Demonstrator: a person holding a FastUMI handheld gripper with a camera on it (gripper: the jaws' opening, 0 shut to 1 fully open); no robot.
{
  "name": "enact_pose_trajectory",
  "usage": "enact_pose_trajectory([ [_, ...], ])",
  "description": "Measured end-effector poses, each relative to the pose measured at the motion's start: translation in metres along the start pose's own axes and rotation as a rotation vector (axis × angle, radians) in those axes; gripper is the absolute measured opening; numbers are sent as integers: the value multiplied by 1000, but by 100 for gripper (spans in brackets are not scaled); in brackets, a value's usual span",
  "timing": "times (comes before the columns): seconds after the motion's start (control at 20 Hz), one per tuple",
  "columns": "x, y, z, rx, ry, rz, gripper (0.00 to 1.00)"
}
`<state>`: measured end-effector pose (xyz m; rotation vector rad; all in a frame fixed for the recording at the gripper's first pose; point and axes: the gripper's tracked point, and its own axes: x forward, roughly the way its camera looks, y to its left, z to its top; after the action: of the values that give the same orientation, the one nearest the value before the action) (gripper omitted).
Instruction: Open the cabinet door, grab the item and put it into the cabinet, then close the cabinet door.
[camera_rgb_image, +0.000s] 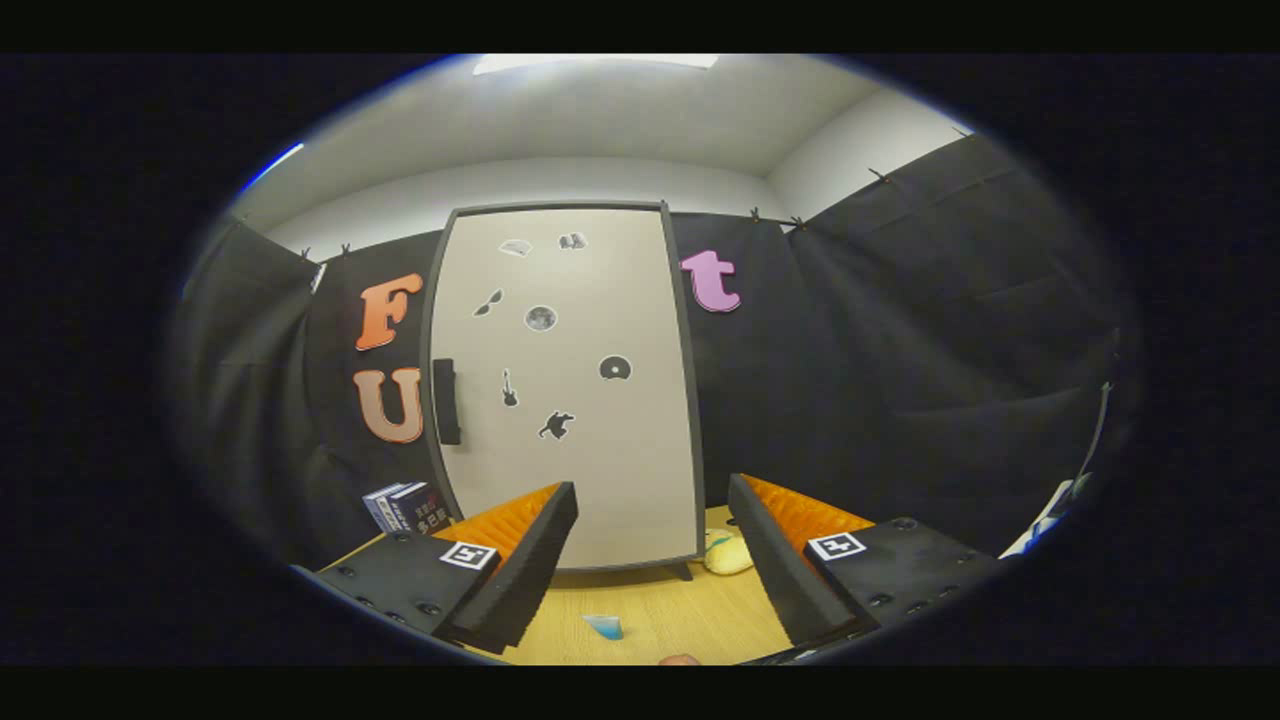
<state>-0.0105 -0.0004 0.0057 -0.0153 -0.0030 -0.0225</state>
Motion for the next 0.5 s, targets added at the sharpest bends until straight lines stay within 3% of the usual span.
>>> enact_pose_trajectory([
  [0.2,6,14,2,5,5,7,97],
  [0.5,43,95,21,6,21,109,98],
])
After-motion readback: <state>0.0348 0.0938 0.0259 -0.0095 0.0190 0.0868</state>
